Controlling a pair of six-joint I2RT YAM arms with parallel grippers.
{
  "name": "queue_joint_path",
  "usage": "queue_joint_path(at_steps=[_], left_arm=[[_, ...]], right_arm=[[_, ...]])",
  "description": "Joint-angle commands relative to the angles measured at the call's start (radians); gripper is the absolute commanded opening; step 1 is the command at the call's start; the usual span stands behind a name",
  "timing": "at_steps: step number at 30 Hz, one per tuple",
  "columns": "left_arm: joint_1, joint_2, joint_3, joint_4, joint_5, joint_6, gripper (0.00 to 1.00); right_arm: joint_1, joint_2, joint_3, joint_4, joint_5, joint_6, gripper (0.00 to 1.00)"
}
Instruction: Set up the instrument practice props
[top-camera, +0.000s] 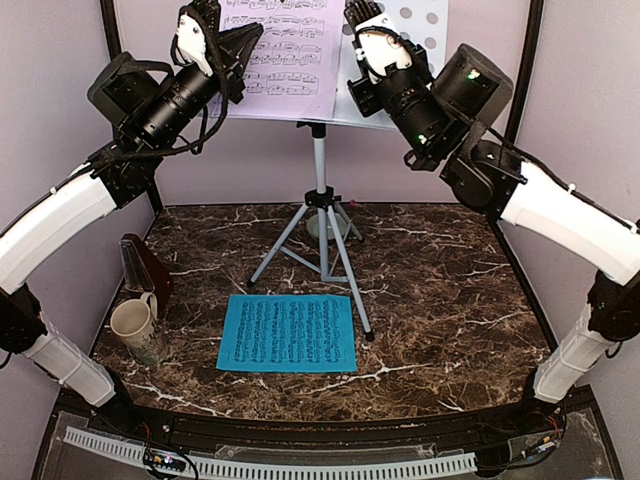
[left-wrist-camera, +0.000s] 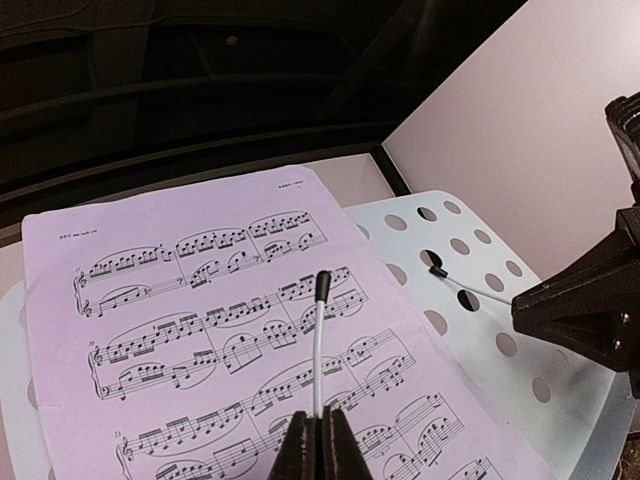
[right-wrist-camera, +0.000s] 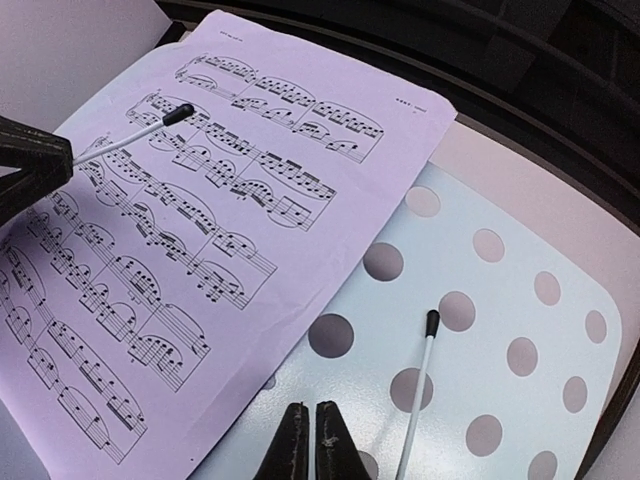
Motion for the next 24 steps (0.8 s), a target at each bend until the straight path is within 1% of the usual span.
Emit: queue_joint_path(at_steps=[1, 5, 10, 24], left_arm=[[-0.005, -0.029, 0.012, 0.063, 0.028, 0.008, 0.00], [-0.006, -0.035, 0.007, 0.063, 0.033, 0.006, 0.00], [-0.005, -0.041, 0.002, 0.067, 0.035, 0.003, 0.00], [-0.006, -0.045, -0.009, 0.080, 0.038, 0.002, 0.00]], right_arm=[[0.007, 0.047, 0.015, 0.023, 0.068, -0.014, 0.06], [0.006, 0.087, 0.037, 0.029, 0.082, -0.046, 0.05], [0.007, 0.145, 0.088, 0.040, 0.138, -0.080, 0.05], [0.007, 0.191, 0.142, 0.017, 0.051, -0.057, 0.05]])
